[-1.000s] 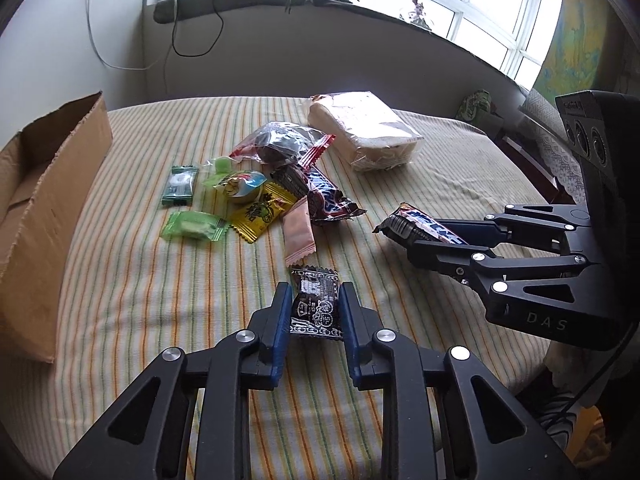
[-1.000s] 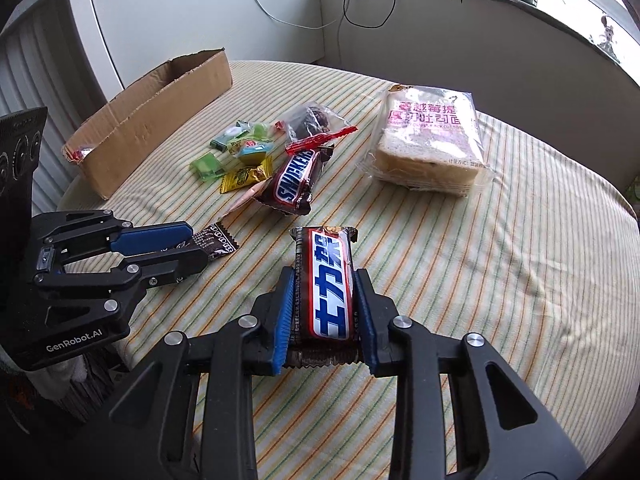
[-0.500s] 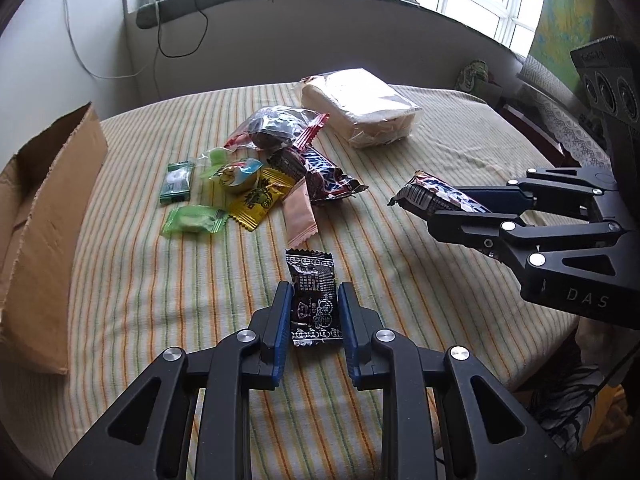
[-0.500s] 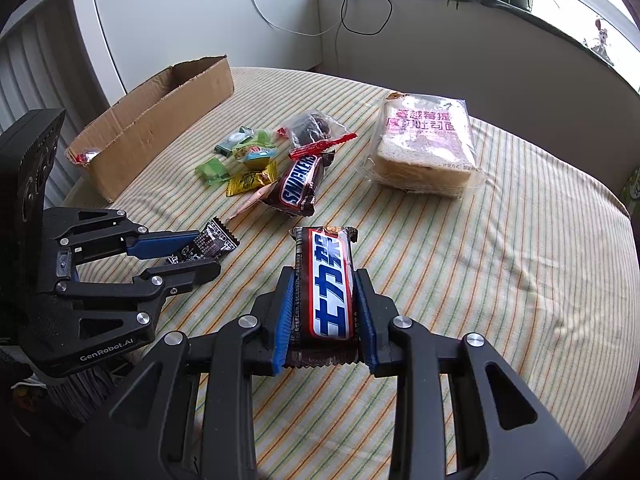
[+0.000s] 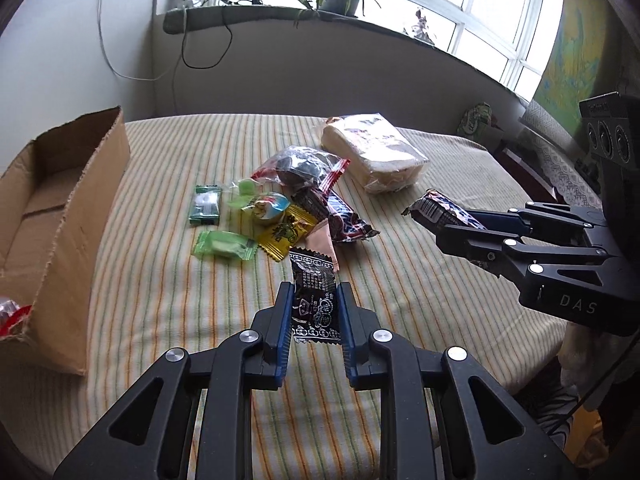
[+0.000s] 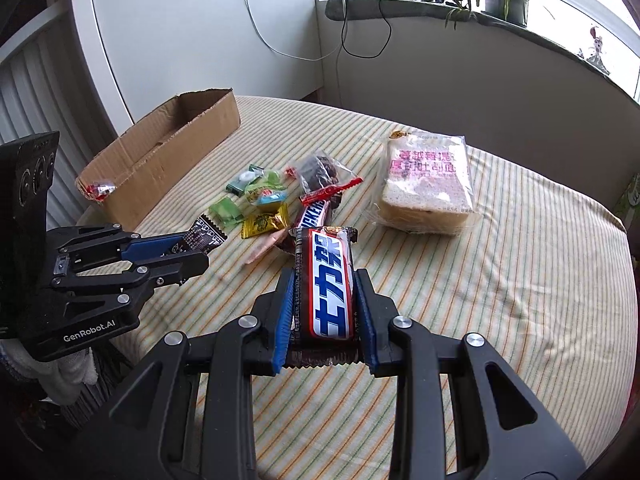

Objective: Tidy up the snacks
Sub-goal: 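Carry the chocolate bar into the box with the right tool while the left tool releases the black packet there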

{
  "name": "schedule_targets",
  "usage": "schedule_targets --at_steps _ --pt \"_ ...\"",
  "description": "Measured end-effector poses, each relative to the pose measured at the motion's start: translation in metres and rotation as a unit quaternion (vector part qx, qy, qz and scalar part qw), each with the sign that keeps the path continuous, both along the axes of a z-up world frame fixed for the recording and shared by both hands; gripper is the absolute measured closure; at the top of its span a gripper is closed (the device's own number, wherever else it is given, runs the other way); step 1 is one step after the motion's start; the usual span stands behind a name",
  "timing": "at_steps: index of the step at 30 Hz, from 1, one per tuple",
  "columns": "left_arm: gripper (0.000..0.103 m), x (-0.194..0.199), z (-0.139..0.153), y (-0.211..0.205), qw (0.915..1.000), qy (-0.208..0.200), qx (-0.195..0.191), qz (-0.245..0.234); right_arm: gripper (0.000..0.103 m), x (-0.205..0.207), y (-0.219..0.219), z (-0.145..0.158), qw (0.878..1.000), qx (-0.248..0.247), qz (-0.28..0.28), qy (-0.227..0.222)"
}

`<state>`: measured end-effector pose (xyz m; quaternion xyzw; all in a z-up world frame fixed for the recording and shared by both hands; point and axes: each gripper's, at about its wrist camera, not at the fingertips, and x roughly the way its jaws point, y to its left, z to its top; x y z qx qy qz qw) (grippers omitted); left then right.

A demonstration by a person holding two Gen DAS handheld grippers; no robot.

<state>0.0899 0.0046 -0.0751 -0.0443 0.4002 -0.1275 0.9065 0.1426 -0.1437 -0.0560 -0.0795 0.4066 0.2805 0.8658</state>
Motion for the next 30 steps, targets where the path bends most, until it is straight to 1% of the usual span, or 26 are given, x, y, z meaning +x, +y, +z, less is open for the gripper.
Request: schedule_targets --at_steps 8,14,21,26,30 --pt "0.083 -0.004 0.026 0.043 0.9983 -0.036 -0.009 0.045 0.073 0.009 0.046 0.017 0.999 0.003 0.030 -0.016" --pt "0.083 -0.012 0.037 0.086 0.9942 -0.056 -0.011 0.091 0.073 0.025 0.090 0.031 0.998 0.015 0.056 -0.017" --pt "0.083 -0.023 0.038 0.129 0.9890 -0.062 -0.006 0.134 0.073 0.037 0.146 0.041 0.995 0.022 0.092 -0.021" --pt "0.083 -0.026 0.038 0.150 0.9860 -0.064 -0.001 0.154 0.073 0.043 0.184 0.042 0.993 0.027 0.115 -0.013" --pt "0.083 -0.026 0.036 0.164 0.9843 -0.062 -0.001 0.165 0.073 0.047 0.214 0.038 0.991 0.021 0.130 -0.007"
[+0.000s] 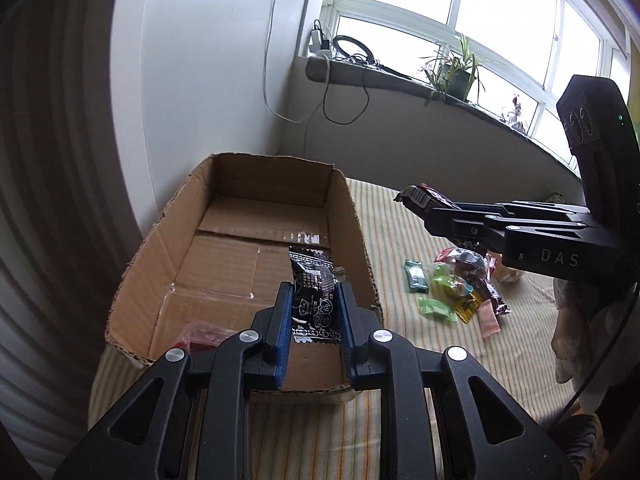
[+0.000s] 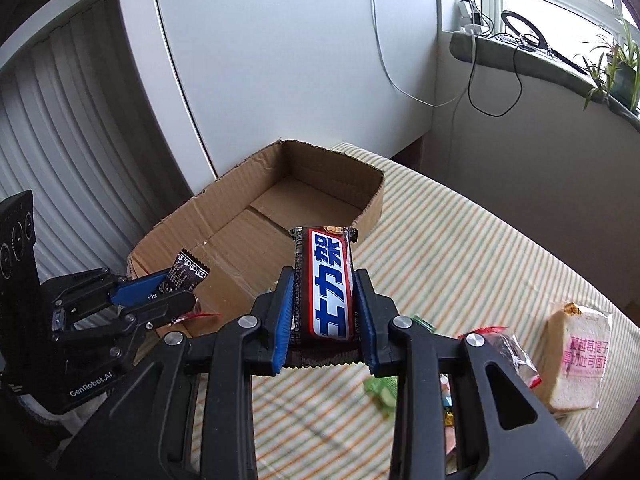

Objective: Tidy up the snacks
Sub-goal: 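Carry the chocolate bar into the box with the right tool while the left tool releases the black packet there, then move both open tools back to the snacks near the Snickers bar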

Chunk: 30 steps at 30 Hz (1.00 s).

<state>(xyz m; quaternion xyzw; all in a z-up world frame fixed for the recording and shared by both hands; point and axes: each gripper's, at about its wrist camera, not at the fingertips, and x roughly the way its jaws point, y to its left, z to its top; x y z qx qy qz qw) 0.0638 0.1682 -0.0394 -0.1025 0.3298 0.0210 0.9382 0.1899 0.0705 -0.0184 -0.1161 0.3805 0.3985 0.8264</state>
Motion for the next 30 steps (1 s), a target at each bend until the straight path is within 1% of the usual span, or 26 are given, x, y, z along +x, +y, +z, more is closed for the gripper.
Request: schedule_targets --at_steps 7,12,15,17,19,21,22,23,30 --pt "0.083 0.002 -0.006 0.013 0.9999 0.005 -0.007 0.009 0.073 0.002 0.040 -0.015 1.000 -0.012 0.021 0.014" --pt "0.083 0.003 -0.009 0.018 0.9998 0.007 -0.011 0.012 0.073 0.002 0.055 -0.025 0.999 -0.022 0.027 0.020" --pt "0.083 0.005 -0.010 0.019 0.9998 0.008 -0.013 0.013 0.073 0.003 0.059 -0.027 0.999 -0.024 0.025 0.016" --pt "0.083 0.005 -0.010 0.020 0.9998 0.007 -0.015 0.013 0.072 0.004 0.060 -0.026 0.999 -0.020 0.026 0.020" --pt "0.083 0.005 -0.010 0.021 0.9997 0.008 -0.018 0.014 0.061 0.005 0.059 -0.024 0.999 -0.016 0.025 0.023" --pt "0.081 0.005 -0.010 0.022 0.9996 0.008 -0.020 0.017 0.057 0.004 0.057 -0.021 0.999 -0.013 0.023 0.018" --pt "0.078 0.005 -0.010 0.023 0.9996 0.008 -0.021 0.018 0.057 0.003 0.056 -0.020 1.000 -0.013 0.022 0.016" --pt "0.078 0.005 -0.010 0.023 0.9995 0.008 -0.023 0.019 0.057 0.003 0.054 -0.018 1.000 -0.013 0.021 0.014" --pt "0.078 0.003 -0.007 0.020 0.9995 0.004 -0.024 0.018 0.057 -0.002 0.034 -0.009 1.000 -0.007 0.012 0.007"
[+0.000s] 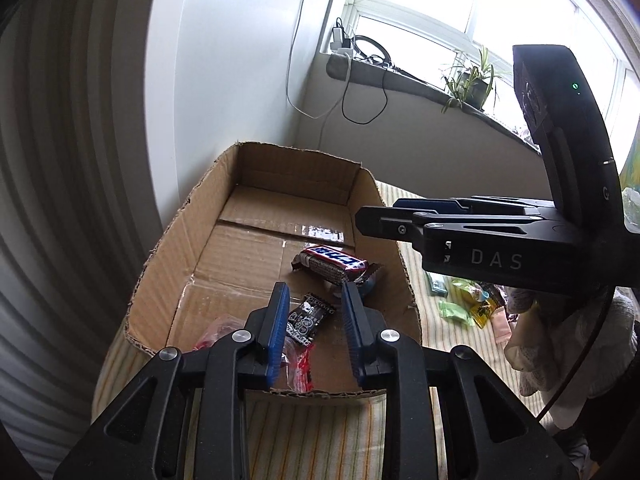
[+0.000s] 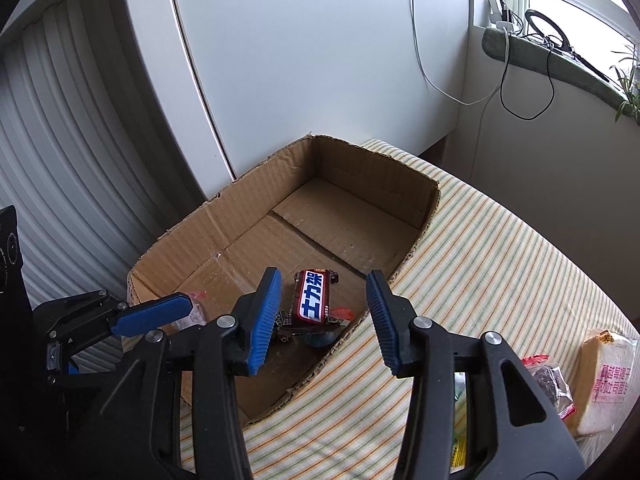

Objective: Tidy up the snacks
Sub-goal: 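Move both open tools back to the snacks near the Snickers bar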

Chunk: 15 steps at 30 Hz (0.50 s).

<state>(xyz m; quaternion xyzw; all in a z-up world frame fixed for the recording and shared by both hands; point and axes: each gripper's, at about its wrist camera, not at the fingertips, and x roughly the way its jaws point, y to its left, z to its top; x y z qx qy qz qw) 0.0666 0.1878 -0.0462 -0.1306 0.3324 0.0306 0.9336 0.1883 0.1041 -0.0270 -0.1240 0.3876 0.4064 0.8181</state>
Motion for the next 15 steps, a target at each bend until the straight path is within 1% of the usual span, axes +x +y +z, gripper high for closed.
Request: schedule_targets --at_steps 7,15 --pt "0.078 -0.001 0.006 -0.014 0.9999 -0.005 -0.001 -0.010 0.057 -0.006 -0.044 0.010 1.000 0.004 -0.018 -0.011" --pt "0.078 0.003 0.011 -0.045 0.9993 -0.008 0.002 -0.035 0.056 -0.002 -0.127 0.011 0.997 0.000 -0.075 -0.012"
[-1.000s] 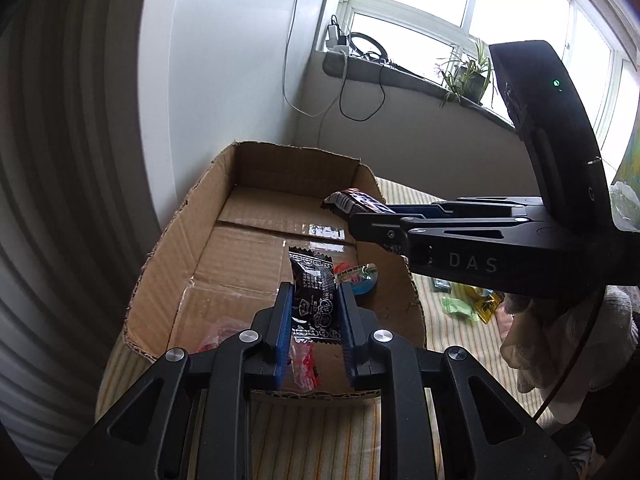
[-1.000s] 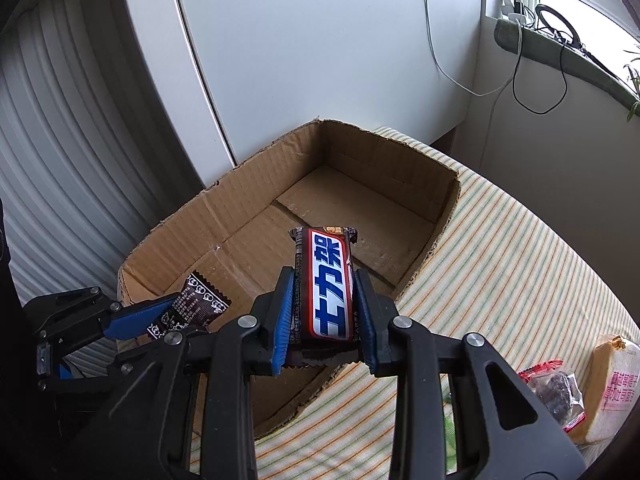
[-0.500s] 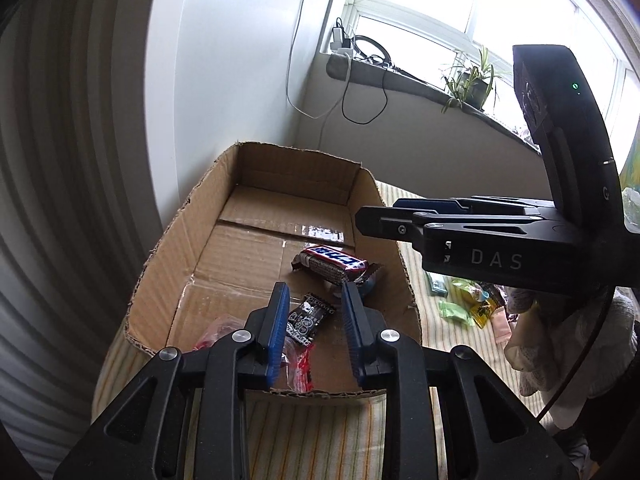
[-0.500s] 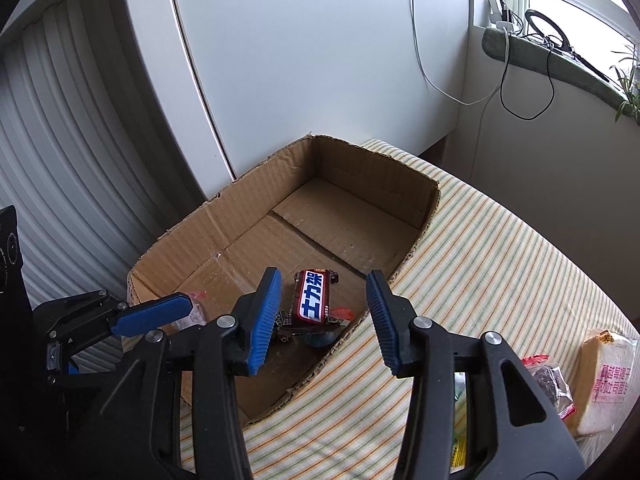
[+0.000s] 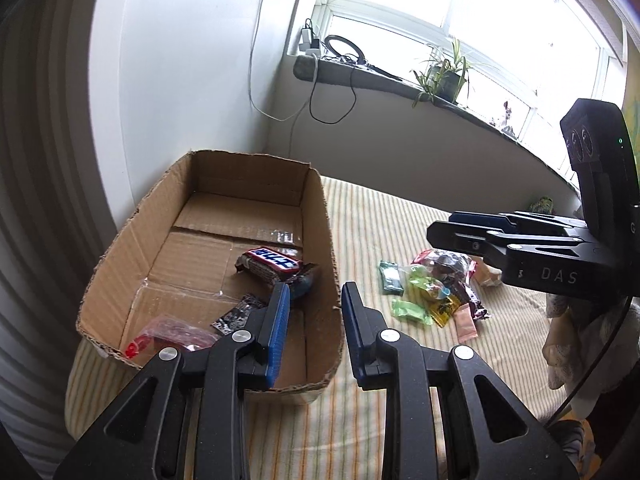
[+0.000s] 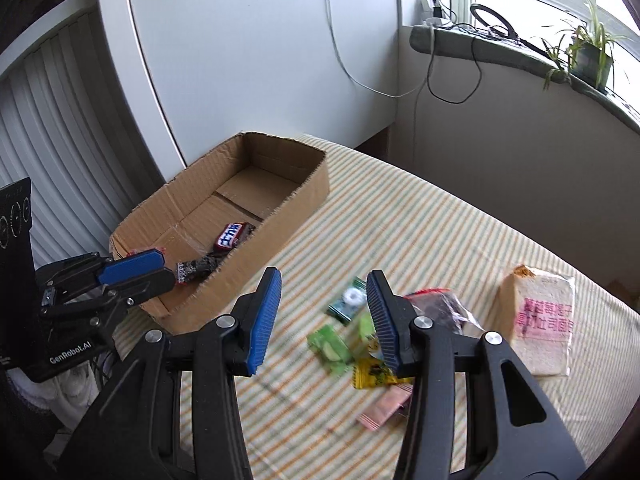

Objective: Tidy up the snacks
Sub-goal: 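Move both open tools back to the snacks near the Snickers bar, then grasp the Snickers bar with the right tool while the left tool grasps a green candy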

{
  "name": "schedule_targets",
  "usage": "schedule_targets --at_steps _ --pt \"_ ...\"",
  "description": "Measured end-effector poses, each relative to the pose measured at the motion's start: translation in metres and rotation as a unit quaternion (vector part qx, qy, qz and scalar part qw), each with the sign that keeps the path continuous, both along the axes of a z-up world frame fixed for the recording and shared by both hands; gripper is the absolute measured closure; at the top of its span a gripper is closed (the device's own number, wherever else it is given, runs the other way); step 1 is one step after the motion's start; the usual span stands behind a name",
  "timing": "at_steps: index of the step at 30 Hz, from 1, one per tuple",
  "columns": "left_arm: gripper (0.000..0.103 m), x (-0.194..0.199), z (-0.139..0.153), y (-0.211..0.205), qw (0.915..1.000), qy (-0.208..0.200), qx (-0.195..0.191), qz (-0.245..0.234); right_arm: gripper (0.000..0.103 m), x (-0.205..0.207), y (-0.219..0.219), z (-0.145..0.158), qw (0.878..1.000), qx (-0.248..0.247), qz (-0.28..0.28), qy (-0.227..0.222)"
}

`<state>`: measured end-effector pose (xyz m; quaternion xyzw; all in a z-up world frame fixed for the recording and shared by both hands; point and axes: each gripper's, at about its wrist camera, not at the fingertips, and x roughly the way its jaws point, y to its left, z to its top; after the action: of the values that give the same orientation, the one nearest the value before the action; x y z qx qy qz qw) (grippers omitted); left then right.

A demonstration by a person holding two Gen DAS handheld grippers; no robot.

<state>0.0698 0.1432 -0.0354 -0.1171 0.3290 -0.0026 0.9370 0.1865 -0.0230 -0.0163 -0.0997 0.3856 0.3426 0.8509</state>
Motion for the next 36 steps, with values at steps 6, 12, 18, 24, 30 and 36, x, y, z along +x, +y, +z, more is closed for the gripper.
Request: schedule_targets --at_steps 6,12,18,24,30,36 --pt "0.072 0.006 0.000 -0.029 0.9996 0.002 0.002 -0.029 0.056 0.004 -0.052 -0.013 0.999 -0.009 -0.036 0.014" --pt "0.070 0.017 -0.008 -0.059 0.9982 0.015 0.001 -0.058 0.056 0.008 -0.087 -0.035 0.997 -0.012 -0.060 0.041" --pt "0.070 0.026 -0.021 -0.080 0.9963 0.038 0.002 -0.076 0.056 0.014 -0.094 -0.057 0.995 0.000 -0.065 0.078" --pt "0.070 0.037 -0.037 -0.096 0.9933 0.069 -0.001 -0.092 0.056 0.028 -0.089 -0.074 0.992 0.011 -0.070 0.106" --pt "0.070 0.054 -0.051 -0.100 0.9908 0.098 -0.018 -0.091 0.056 0.039 -0.081 -0.081 0.991 0.007 -0.076 0.109" --pt "0.064 0.072 -0.060 -0.102 0.9900 0.111 -0.024 -0.083 0.056 0.045 -0.078 -0.080 0.992 -0.002 -0.075 0.103"
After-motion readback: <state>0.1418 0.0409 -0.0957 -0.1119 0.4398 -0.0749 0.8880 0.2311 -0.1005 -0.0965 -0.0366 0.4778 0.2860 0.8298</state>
